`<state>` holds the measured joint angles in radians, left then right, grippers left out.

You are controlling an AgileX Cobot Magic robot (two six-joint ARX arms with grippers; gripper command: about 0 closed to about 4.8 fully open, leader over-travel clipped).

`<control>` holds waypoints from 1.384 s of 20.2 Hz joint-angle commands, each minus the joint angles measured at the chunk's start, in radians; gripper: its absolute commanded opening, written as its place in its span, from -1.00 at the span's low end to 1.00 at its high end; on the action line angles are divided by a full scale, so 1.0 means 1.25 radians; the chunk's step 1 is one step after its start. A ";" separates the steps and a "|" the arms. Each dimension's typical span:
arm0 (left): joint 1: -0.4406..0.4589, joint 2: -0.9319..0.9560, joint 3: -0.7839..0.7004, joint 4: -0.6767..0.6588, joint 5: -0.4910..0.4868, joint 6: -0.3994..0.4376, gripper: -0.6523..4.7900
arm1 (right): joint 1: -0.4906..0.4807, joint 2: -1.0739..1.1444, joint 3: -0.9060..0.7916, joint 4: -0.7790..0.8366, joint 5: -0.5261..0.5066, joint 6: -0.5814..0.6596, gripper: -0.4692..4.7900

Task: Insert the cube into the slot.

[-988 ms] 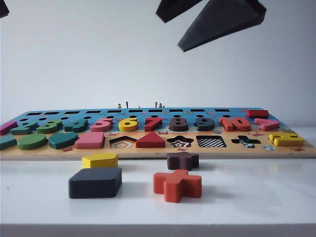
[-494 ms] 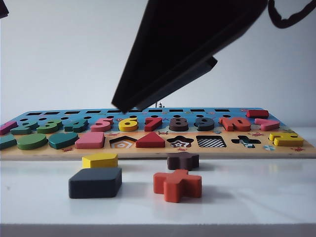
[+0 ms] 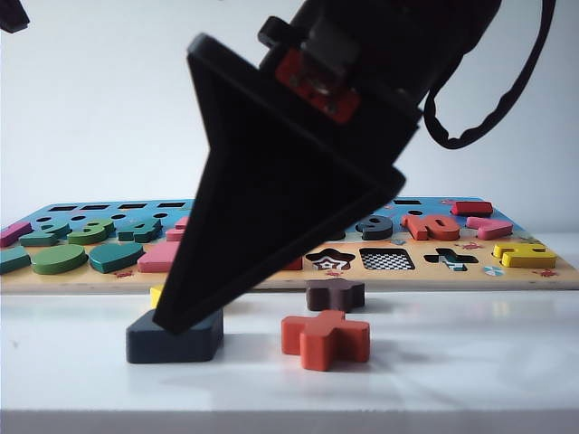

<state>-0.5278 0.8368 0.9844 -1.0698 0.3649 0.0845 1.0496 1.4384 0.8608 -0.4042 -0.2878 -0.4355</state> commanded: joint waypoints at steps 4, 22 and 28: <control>0.000 0.000 0.004 0.008 0.002 0.002 -0.69 | 0.008 0.007 0.004 0.048 0.000 -0.002 0.25; 0.000 -0.001 0.004 0.008 0.002 0.002 -0.69 | 0.008 0.047 0.004 0.052 0.003 -0.002 0.21; 0.000 -0.001 0.004 0.008 0.002 0.002 -0.69 | 0.008 0.048 0.004 0.053 0.053 -0.003 -0.23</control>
<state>-0.5278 0.8368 0.9844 -1.0687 0.3649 0.0845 1.0580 1.5013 0.8612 -0.3466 -0.2352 -0.4377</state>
